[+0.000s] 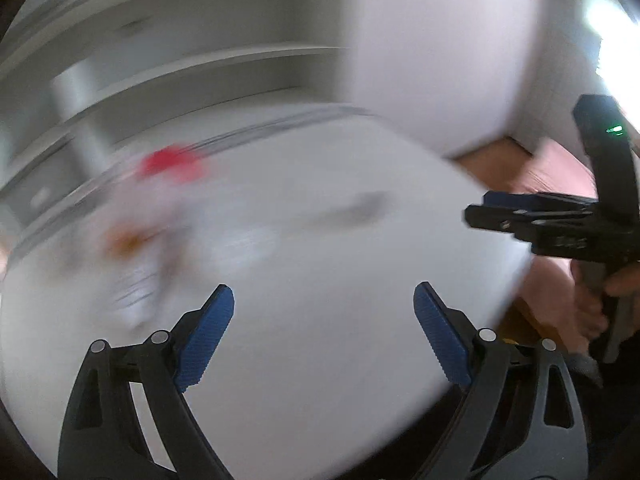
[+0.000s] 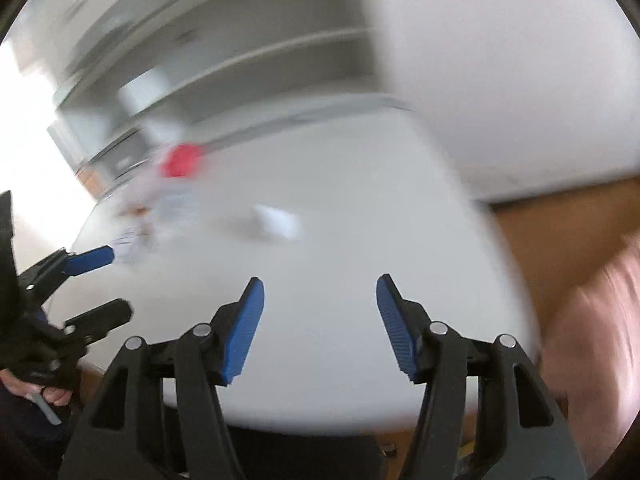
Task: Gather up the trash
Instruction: 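Grasp a white printed wrapper with the left tool while the right tool grasps a clear plastic bag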
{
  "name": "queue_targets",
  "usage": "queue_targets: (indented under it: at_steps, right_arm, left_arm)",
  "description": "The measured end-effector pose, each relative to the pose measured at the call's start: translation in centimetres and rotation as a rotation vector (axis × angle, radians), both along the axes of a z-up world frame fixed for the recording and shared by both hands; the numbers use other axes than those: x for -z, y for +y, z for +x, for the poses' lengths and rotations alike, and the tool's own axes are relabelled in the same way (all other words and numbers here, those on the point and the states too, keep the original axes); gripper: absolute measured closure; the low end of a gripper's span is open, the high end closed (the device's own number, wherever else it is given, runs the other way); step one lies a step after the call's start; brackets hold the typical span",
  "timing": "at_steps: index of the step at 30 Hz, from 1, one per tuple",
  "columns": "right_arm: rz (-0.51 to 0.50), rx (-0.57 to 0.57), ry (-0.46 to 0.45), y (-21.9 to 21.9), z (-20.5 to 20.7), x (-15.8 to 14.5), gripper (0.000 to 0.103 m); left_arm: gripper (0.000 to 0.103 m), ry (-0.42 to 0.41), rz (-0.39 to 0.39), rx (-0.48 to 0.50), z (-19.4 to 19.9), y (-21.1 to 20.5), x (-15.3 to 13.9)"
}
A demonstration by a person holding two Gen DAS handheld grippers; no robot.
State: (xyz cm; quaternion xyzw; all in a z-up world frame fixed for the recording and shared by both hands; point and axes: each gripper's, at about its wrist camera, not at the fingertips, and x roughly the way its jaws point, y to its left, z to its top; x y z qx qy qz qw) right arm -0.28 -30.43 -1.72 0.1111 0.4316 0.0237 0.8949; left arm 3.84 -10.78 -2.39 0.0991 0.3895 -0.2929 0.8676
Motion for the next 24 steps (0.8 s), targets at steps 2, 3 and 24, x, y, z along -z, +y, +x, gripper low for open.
queue_targets:
  at_steps: [2,3,24]
  right_arm:
    - [-0.021,-0.109,-0.007,4.4,3.8,-0.5,0.045]
    - [-0.028,-0.151,-0.007,6.1,5.4,-0.6,0.045]
    - [-0.142,-0.277,-0.043,15.2,15.4,-2.7,0.079]
  left_arm:
    - [0.014,0.025,-0.005,-0.111,1.0,4.4,0.6]
    - [0.014,0.044,-0.012,-0.166,1.3,6.7,0.9]
    - [0.014,0.104,-0.007,-0.163,6.4,11.8,3.4]
